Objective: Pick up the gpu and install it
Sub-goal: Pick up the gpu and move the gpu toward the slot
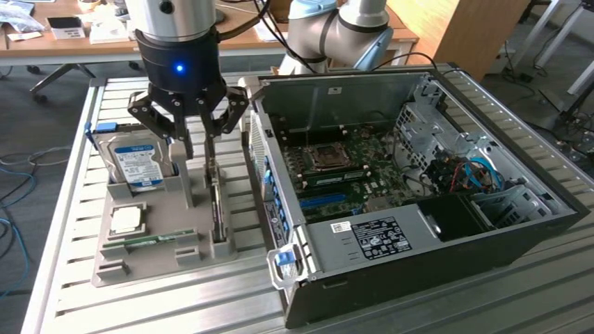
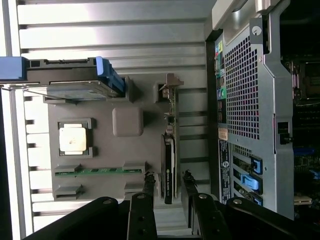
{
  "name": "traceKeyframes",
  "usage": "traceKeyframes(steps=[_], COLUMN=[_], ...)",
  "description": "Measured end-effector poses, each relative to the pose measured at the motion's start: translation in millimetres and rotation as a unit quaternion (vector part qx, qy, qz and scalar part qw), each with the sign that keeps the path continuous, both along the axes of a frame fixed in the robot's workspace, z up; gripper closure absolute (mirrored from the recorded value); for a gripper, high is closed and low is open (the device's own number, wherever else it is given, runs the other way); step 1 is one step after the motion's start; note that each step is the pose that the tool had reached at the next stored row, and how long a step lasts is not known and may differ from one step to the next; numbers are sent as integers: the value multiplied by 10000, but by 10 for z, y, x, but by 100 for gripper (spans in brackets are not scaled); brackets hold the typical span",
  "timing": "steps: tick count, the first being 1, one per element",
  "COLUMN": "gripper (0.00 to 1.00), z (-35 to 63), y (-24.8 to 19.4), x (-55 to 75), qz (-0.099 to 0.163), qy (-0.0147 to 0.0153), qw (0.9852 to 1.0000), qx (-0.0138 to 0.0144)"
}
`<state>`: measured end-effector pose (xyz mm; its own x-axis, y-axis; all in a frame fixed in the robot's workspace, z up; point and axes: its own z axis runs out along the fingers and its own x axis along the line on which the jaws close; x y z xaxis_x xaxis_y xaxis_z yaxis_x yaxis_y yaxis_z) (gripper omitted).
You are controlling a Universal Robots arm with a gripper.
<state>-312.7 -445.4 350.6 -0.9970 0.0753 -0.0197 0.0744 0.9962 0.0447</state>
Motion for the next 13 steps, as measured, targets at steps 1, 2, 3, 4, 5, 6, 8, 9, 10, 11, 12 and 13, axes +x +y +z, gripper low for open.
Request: traceKeyframes(steps=[1, 2, 3, 4, 5, 6, 8, 9, 10, 11, 12, 13], gripper=[64, 64, 64, 64, 64, 64, 64, 64, 64, 64, 64, 64], z=[0, -1, -1, -1, -1, -3, -13, -33, -33, -33, -34, -34], y=[0, 0, 0, 0, 0, 0, 0, 0, 0, 0, 0, 0], x=[0, 0, 0, 0, 0, 0, 0, 0, 0, 0, 0, 0], qz=[0, 0, 0, 0, 0, 0, 0, 0, 0, 0, 0, 0], qy=[0, 0, -1, -1, -1, -1, -2, -1, 0, 0, -1, -1], qw=[10000, 10000, 10000, 10000, 10000, 10000, 10000, 10000, 10000, 10000, 10000, 10000], qx=[0, 0, 1, 1, 1, 1, 2, 1, 0, 0, 1, 1])
